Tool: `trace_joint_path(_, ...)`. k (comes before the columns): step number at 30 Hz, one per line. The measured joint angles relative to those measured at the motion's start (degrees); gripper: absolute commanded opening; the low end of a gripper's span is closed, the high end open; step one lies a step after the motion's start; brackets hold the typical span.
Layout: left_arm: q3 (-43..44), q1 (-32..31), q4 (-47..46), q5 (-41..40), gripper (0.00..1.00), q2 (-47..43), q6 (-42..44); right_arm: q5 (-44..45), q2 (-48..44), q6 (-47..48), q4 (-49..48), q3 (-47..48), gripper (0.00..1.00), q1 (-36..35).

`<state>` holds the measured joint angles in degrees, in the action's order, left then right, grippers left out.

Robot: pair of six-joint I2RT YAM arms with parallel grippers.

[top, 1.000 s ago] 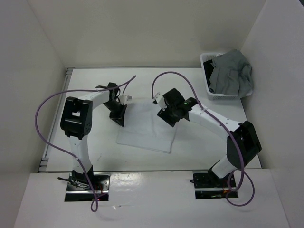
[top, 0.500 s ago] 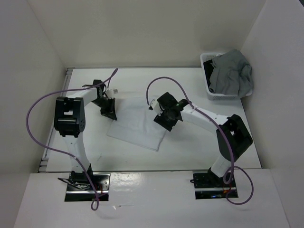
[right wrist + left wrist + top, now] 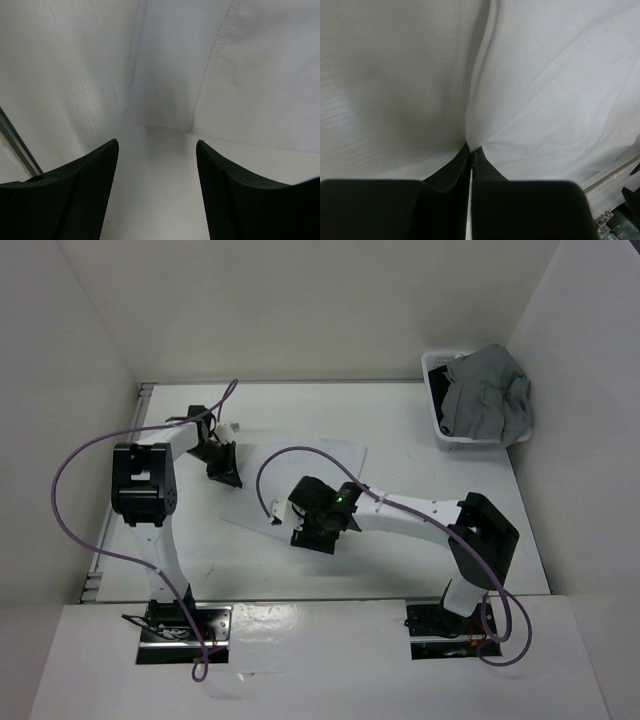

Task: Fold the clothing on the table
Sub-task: Flatten the skirt out

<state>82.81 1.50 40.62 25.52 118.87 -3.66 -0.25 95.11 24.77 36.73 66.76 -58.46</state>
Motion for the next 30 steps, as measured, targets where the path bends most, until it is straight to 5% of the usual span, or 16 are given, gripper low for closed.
trace_joint_path(30, 1.2, 1.49, 0.0, 1.97, 0.0, 1.25, -0.83, 7.28, 7.58, 0.66, -6.23, -2.51, 0.68, -7.78)
